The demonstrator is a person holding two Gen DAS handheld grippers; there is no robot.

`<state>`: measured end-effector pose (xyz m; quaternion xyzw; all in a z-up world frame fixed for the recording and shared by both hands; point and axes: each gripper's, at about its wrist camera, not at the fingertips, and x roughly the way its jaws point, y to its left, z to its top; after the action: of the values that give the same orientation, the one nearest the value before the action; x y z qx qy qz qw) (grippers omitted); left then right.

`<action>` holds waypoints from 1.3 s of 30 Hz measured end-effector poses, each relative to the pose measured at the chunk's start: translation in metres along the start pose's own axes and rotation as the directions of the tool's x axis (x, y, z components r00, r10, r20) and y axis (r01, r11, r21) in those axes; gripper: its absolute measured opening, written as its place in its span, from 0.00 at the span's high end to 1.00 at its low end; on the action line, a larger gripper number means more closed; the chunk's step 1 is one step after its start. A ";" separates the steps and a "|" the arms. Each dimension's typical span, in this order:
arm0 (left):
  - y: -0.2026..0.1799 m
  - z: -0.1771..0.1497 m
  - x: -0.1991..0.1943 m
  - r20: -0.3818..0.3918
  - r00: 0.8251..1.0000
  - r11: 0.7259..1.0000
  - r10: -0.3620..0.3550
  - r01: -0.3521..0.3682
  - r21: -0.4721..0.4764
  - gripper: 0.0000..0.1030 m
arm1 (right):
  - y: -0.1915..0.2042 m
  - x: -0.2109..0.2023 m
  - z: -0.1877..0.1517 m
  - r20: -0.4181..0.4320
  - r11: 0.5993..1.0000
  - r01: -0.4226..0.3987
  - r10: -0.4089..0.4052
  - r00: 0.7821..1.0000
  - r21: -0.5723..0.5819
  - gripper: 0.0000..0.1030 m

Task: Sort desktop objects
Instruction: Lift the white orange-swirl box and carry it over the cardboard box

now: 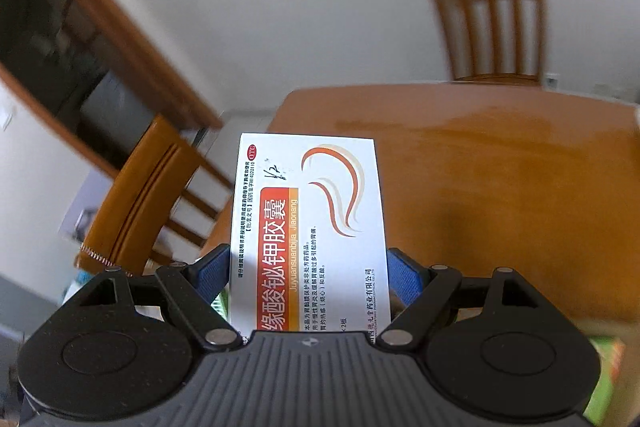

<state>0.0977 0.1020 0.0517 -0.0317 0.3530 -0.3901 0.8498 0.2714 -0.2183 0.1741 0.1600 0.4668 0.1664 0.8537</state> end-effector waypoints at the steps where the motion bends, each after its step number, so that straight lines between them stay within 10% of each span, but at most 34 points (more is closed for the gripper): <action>1: -0.004 0.002 0.003 -0.010 1.000 1.000 -0.009 0.009 0.004 0.00 | -0.011 -0.013 -0.006 0.011 1.000 0.015 -0.016 1.000 0.023 0.17; 16: -0.060 0.009 0.035 -0.137 0.989 0.987 -0.053 0.073 0.145 0.00 | -0.132 -0.097 -0.128 0.096 0.927 0.059 -0.101 0.990 0.370 0.17; 27: -0.065 0.010 0.037 -0.157 0.987 0.982 -0.045 0.072 0.173 0.00 | -0.100 -0.012 -0.145 0.001 0.920 0.011 -0.013 1.000 0.391 0.17; 39: -0.049 0.009 0.034 -0.131 0.991 0.993 -0.023 0.038 0.111 0.00 | -0.033 0.079 -0.131 -0.115 0.951 0.250 -0.232 0.966 0.183 0.17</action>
<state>0.0870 0.0426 0.0555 0.0364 0.3842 -0.4236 0.8195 0.2047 -0.1982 0.0343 0.1774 0.5357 0.0214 0.8253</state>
